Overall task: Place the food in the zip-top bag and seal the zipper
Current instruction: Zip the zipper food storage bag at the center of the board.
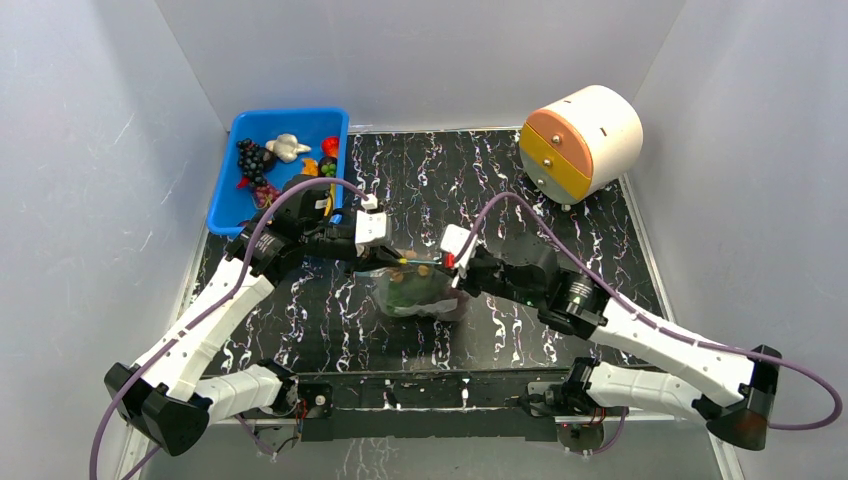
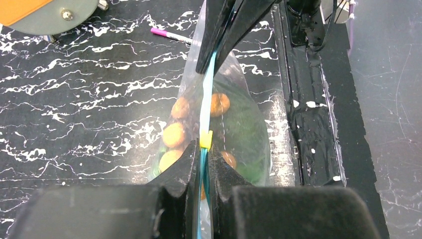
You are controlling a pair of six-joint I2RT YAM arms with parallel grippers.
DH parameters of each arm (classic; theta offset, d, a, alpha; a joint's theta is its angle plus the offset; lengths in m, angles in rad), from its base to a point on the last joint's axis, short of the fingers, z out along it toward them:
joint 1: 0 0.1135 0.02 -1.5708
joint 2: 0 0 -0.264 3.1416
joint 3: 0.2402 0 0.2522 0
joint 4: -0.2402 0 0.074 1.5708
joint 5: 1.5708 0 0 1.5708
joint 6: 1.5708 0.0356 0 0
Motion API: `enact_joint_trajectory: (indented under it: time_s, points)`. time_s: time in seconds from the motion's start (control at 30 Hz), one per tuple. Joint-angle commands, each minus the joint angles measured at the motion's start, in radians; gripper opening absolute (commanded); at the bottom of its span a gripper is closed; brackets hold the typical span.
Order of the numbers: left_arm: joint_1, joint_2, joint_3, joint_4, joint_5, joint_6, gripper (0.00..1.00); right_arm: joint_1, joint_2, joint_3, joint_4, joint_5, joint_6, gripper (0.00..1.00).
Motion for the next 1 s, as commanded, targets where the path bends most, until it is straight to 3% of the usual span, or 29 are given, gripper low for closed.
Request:
enact_joint_trajectory:
  time_s: [0.0, 0.43, 0.73, 0.97]
  points:
    - [0.02, -0.033, 0.024, -0.015, -0.019, -0.03, 0.0, -0.06, -0.097, 0.003, 0.001, 0.166, 0.003, 0.0]
    - [0.02, -0.072, -0.013, 0.031, -0.062, -0.102, 0.0, -0.103, -0.188, -0.024, -0.011, 0.357, 0.024, 0.0]
    - [0.021, -0.087, 0.015, -0.03, -0.191, -0.114, 0.0, -0.108, -0.163, -0.002, -0.072, 0.324, 0.075, 0.0]
    - [0.02, -0.174, -0.061, -0.049, -0.272, -0.125, 0.0, -0.107, -0.182, -0.032, -0.075, 0.27, 0.099, 0.0]
